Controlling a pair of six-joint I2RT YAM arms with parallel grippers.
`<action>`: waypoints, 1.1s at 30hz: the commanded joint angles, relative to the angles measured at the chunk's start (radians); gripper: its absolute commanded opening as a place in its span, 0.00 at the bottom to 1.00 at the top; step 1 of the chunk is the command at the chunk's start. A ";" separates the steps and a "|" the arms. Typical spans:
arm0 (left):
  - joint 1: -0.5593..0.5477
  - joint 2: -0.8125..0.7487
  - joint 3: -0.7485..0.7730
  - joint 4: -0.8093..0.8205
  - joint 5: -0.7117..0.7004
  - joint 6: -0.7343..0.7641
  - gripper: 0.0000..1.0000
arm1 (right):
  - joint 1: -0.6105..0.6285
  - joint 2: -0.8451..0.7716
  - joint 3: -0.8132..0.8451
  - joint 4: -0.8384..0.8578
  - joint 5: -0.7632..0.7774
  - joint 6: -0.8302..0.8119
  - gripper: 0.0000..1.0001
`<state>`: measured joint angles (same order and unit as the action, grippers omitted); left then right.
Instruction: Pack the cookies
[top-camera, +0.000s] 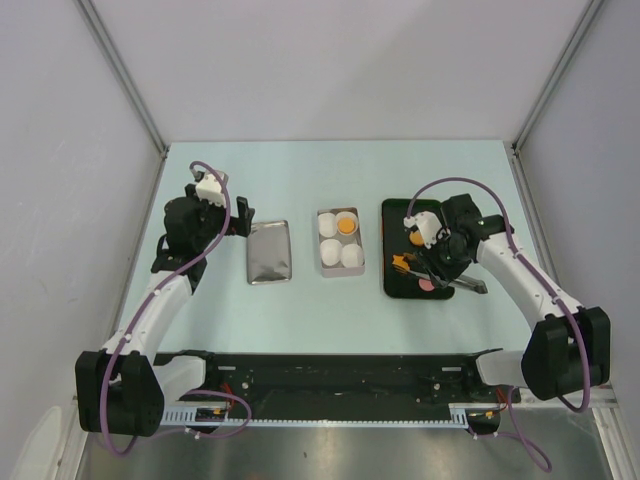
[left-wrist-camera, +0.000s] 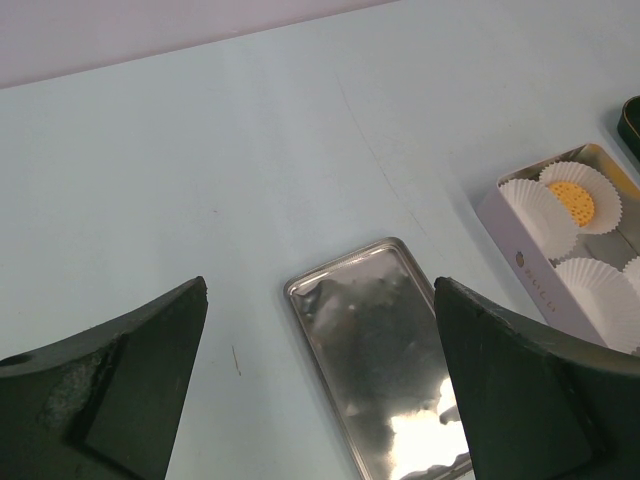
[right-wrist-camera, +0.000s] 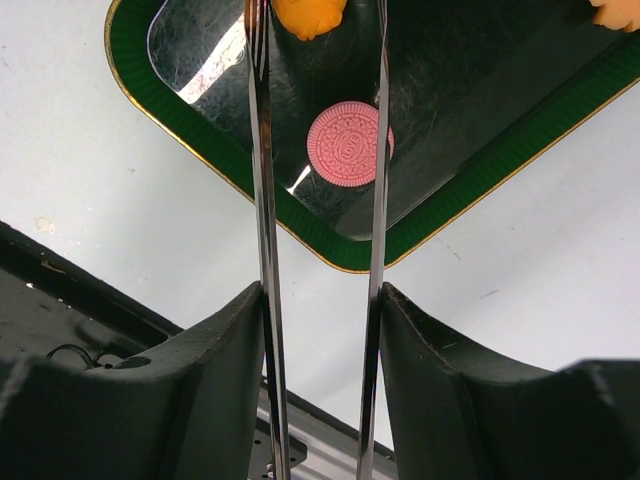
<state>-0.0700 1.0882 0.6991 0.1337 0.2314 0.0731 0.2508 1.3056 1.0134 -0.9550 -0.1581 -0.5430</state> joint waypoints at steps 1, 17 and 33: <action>-0.007 -0.017 -0.009 0.040 0.005 0.022 1.00 | -0.002 0.011 0.008 0.013 0.020 0.011 0.51; -0.007 -0.020 -0.009 0.043 0.003 0.022 1.00 | -0.001 0.044 0.008 0.010 0.023 0.031 0.36; -0.007 -0.016 -0.006 0.041 0.003 0.021 1.00 | -0.008 -0.049 0.033 0.078 0.014 0.048 0.28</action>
<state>-0.0700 1.0882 0.6991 0.1337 0.2314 0.0795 0.2485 1.3151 1.0134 -0.9291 -0.1383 -0.5121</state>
